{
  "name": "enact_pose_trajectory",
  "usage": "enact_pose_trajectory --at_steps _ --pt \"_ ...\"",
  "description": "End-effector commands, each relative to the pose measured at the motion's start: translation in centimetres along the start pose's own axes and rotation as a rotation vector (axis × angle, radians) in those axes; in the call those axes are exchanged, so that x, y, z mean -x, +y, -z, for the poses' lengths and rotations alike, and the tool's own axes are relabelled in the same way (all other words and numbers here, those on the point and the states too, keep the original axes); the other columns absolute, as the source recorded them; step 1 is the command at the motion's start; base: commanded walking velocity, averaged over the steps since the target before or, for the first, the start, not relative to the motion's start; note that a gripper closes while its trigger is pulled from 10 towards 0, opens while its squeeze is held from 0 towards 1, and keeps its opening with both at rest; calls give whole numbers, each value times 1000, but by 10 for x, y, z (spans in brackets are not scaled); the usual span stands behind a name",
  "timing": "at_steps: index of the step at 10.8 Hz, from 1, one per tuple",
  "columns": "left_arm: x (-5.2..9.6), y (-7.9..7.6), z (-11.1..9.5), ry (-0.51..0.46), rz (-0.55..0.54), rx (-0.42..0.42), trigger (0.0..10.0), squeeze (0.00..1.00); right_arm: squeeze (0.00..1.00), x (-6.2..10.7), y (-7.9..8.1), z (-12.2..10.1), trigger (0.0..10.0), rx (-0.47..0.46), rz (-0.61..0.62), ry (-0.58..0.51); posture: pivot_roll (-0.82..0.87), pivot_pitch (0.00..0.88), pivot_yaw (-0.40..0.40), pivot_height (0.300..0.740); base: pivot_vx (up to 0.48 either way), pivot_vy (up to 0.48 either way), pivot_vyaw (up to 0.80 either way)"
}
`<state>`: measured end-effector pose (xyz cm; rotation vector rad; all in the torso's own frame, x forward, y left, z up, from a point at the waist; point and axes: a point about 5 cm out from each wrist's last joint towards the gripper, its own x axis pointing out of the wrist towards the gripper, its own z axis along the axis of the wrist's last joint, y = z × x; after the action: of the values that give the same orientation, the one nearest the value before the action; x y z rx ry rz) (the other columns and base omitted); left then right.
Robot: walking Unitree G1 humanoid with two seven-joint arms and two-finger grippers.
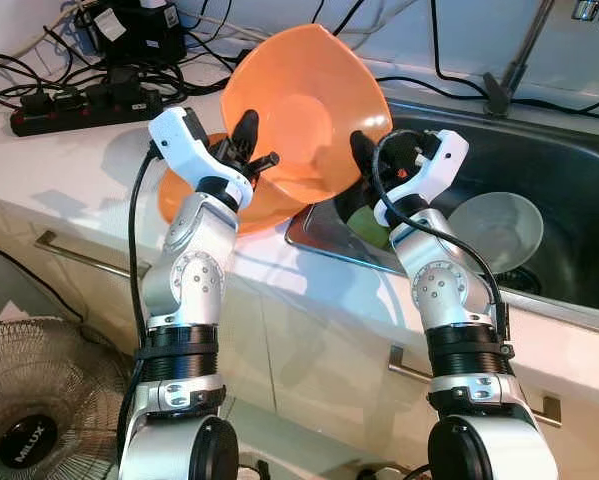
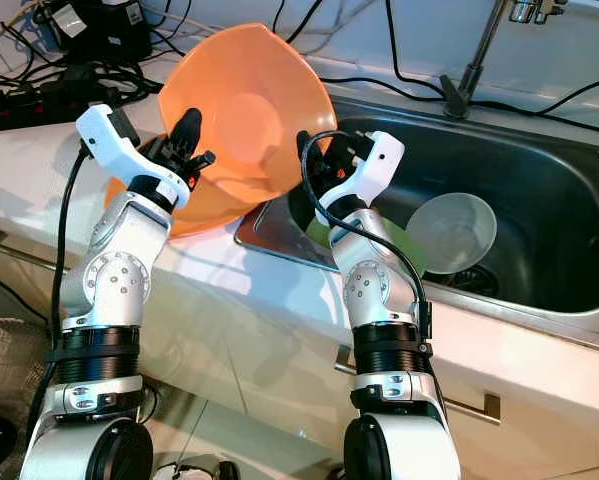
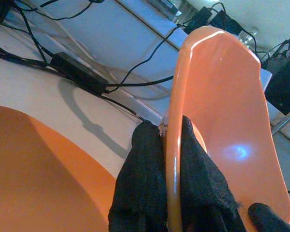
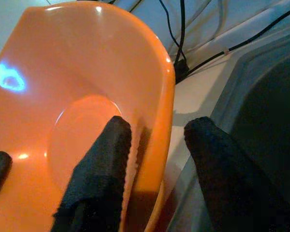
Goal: Kitchen organization
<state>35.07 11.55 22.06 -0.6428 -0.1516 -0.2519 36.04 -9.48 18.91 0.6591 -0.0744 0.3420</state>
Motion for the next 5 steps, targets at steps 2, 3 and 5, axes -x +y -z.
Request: enact_pose_trajectory --at_steps 2,3,5 --pt "0 -11 -6 -38 53 -14 10000 0 0 1 0 3 0 -12 -9 13 95 9 12 740 0 0 0" --pt "1 -12 -5 -34 57 -20 10000 0 0 1 1 5 0 -15 -16 18 99 14 12 740 0 0 0" --pt "0 -17 -4 -28 72 -48 10000 0 0 2 4 7 0 -21 -26 25 100 19 13 740 0 0 0"
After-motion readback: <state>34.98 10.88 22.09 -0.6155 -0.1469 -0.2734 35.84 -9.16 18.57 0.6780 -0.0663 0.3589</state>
